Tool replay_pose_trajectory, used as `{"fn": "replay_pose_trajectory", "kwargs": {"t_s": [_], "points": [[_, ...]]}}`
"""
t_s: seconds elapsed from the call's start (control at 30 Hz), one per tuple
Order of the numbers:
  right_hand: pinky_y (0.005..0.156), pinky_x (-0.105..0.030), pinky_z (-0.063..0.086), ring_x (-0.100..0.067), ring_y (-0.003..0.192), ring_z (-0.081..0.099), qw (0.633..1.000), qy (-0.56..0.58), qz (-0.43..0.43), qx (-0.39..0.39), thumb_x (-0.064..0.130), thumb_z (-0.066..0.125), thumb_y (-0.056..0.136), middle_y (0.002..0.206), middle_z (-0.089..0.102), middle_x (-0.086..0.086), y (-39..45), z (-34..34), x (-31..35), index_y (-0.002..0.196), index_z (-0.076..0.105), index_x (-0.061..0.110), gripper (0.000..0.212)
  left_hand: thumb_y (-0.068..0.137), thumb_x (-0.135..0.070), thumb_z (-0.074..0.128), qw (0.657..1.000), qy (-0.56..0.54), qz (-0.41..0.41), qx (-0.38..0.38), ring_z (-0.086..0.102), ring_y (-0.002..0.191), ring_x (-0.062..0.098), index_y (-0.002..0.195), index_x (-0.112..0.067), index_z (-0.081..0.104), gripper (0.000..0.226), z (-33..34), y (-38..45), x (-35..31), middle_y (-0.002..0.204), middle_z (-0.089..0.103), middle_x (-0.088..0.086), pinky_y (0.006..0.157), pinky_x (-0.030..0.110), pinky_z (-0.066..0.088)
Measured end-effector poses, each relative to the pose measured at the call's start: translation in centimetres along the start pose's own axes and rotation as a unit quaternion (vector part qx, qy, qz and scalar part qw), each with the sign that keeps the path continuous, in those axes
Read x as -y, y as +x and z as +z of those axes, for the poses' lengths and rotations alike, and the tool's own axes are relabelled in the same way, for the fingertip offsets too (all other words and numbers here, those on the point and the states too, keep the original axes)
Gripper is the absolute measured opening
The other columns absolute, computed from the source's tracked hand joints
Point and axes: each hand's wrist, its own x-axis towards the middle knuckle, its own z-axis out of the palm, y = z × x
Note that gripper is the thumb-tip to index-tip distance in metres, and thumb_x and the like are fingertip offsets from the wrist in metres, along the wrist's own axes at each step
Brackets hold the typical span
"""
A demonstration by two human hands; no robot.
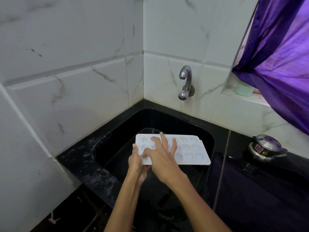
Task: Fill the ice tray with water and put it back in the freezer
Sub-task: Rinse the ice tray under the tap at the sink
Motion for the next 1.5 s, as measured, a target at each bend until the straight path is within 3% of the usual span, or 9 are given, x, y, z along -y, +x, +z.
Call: {"fn": "replay_pose_trajectory", "kwargs": {"t_s": [0.4,0.63,0.73,0.93,1.03,1.17,1.27,1.37,1.5], "points": [[0.106,-0.06,-0.019,-0.033,0.144,-0.014,0.999,-0.051,0.004,0.007,0.019,0.071,0.083,0.154,0.019,-0.008,0.9,1.4,0.1,0.113,0.066,0.031,0.032,0.097,-0.05,0.034,1.0,0.007,-0.005,-0.016,0.073,0.072,0.026,0.095,-0.015,0.061,0.045,0.0,-0.1,0.2,0.074,0.075,0.008,0.055,0.033,0.057],[0.106,-0.058,-0.018,-0.032,0.144,-0.011,0.999,-0.036,-0.003,-0.002,0.012,0.071,0.082,0.152,0.022,-0.008,1.0,1.8,-0.4,0.112,0.066,0.032,0.036,0.098,-0.049,0.033,1.0,0.001,-0.011,0.001,0.073,0.073,0.027,0.094,-0.013,0.062,0.047,0.0,-0.4,0.0,0.077,0.075,0.011,0.055,0.033,0.056],[0.109,-0.053,-0.017,-0.024,0.145,-0.006,0.999,0.051,0.004,0.005,0.005,0.067,0.08,0.15,0.025,-0.002,0.9,1.1,-1.2,0.105,0.068,0.034,0.039,0.098,-0.049,0.031,1.0,-0.001,-0.004,0.005,0.073,0.075,0.029,0.097,-0.011,0.063,0.049,-0.2,-0.3,-0.1,0.082,0.075,0.013,0.054,0.034,0.056],[0.114,-0.047,0.008,-0.013,0.137,0.026,0.966,0.144,0.158,-0.145,0.003,0.048,0.083,0.143,0.036,0.004,1.1,-1.8,-5.5,0.129,0.048,0.028,0.052,0.098,-0.048,0.032,1.0,-0.008,-0.001,0.008,0.069,0.086,0.031,0.097,-0.016,0.061,0.043,-0.4,-0.4,-0.5,0.09,0.073,0.011,0.067,0.046,0.056],[0.112,-0.046,0.02,-0.02,0.135,0.032,0.937,0.124,0.27,-0.184,0.024,0.047,0.094,0.145,0.038,-0.002,0.7,-1.9,-8.5,0.139,0.038,0.02,0.047,0.098,-0.049,0.032,1.0,-0.018,-0.005,0.013,0.069,0.088,0.031,0.099,-0.016,0.061,0.044,-0.6,-0.3,-0.8,0.094,0.072,0.011,0.065,0.046,0.056],[0.102,-0.046,0.036,-0.03,0.128,0.042,0.878,0.209,0.404,-0.149,0.048,0.044,0.094,0.143,0.042,-0.009,-0.6,-0.9,-11.8,0.142,0.033,0.015,0.06,0.098,-0.048,0.032,1.0,-0.02,-0.005,0.019,0.071,0.085,0.031,0.101,-0.015,0.061,0.044,-0.9,0.0,-1.1,0.092,0.074,0.011,0.062,0.045,0.057],[0.086,-0.041,0.051,-0.028,0.11,0.057,0.764,0.437,0.463,-0.104,0.058,0.048,0.089,0.125,0.057,-0.009,-1.7,0.1,-13.1,0.129,0.048,0.014,0.06,0.098,-0.047,0.033,1.0,-0.019,-0.01,0.019,0.071,0.082,0.031,0.101,-0.015,0.06,0.042,-1.1,0.2,-1.0,0.09,0.074,0.011,0.062,0.045,0.057],[0.056,-0.033,0.056,-0.024,0.086,0.067,0.658,0.593,0.459,-0.061,0.053,0.055,0.088,0.096,0.07,-0.008,-2.2,1.0,-13.5,0.102,0.064,0.013,0.044,0.098,-0.047,0.034,1.0,-0.004,-0.021,0.013,0.07,0.084,0.032,0.1,-0.014,0.06,0.042,-1.0,0.3,-0.7,0.092,0.073,0.013,0.063,0.046,0.056],[0.046,-0.025,0.05,-0.02,0.075,0.067,0.653,0.592,0.461,-0.106,0.04,0.056,0.092,0.084,0.071,-0.005,-2.3,2.3,-13.9,0.094,0.064,0.012,0.029,0.099,-0.046,0.034,0.999,0.035,-0.027,0.005,0.069,0.088,0.032,0.101,-0.013,0.06,0.042,-1.0,0.3,-0.4,0.095,0.071,0.014,0.063,0.044,0.056]]}}
